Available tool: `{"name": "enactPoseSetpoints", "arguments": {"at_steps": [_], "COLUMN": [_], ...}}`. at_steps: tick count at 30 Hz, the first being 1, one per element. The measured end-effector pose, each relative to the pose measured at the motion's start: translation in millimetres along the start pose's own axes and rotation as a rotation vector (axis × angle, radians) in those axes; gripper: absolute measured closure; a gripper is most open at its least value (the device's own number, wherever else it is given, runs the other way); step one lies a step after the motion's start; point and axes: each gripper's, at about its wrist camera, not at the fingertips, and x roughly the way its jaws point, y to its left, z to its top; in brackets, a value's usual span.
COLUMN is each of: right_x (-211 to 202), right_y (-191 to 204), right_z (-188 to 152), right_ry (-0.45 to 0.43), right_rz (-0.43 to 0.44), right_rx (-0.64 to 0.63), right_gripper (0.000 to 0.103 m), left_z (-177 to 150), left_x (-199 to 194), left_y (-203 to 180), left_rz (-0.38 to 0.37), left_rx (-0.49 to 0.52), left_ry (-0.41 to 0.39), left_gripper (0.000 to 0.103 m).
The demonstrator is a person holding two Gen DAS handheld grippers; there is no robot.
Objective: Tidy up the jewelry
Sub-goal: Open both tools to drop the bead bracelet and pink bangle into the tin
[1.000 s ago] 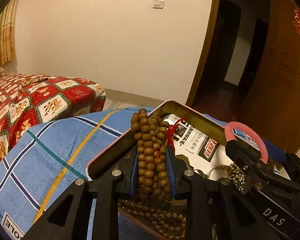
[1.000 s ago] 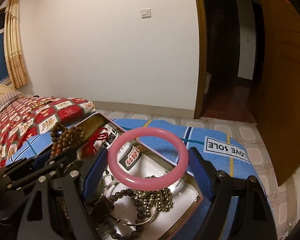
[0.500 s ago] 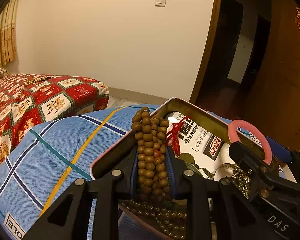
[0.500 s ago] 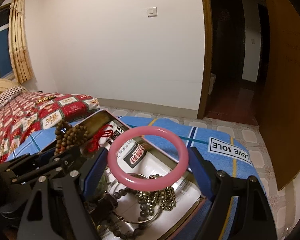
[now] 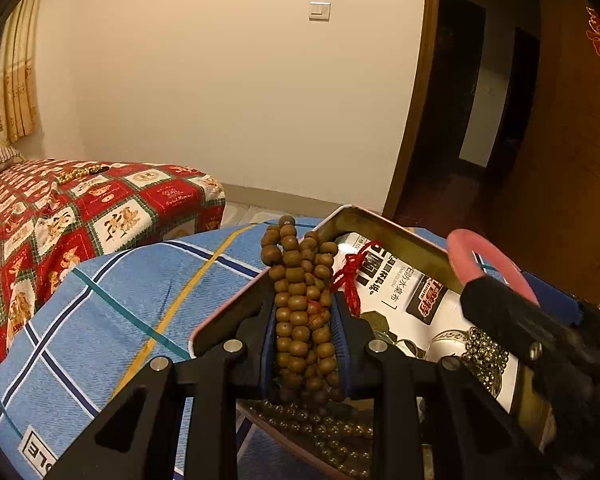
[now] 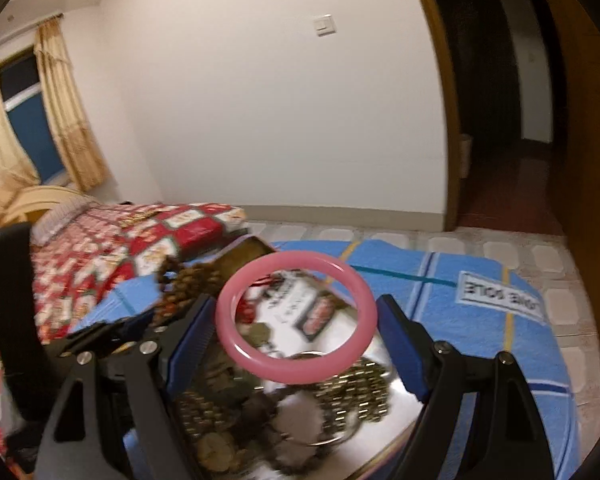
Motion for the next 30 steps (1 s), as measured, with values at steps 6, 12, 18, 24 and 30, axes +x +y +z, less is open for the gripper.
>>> {"name": "enactPoseSetpoints", "arguments": {"at_steps": [6,12,18,24,30], "right_x": [14.3,18.5,17.8,1.9,-20.1], "right_y": [3.5,5.0,3.6,7.1,2.0], "right_z": [-4.5,-6.4,-6.4,-5.3,-1.7], "right_ry": [0.081,0.094,0.087,0.001,-0.157], "right_rz": [0.032,-0.019,-0.024,-0.05,-0.16], "right_rx": [0.005,-0.006,0.0,-0.012,0.009], "right_gripper": [0.019,0.019,0.019,0.014,0.004], "left_z": [-2.9,-4.2,-6.0,-5.1,-3.3], "left_x": [6.3,7.3,7.5,2.9,-7.8], "left_y": [0.9,-1.4,-9.6,-12.2,-9.9], "left_rz": [0.021,0.028,0.026,0.019,0.037], "left_rx": [0.023,0.051,0.094,0.099,0.063], "left_ry": [0.035,0.043,0.043,0.02,-0.014], "left_gripper": [0.077,0.077,0.044,0.027,0.027]}}
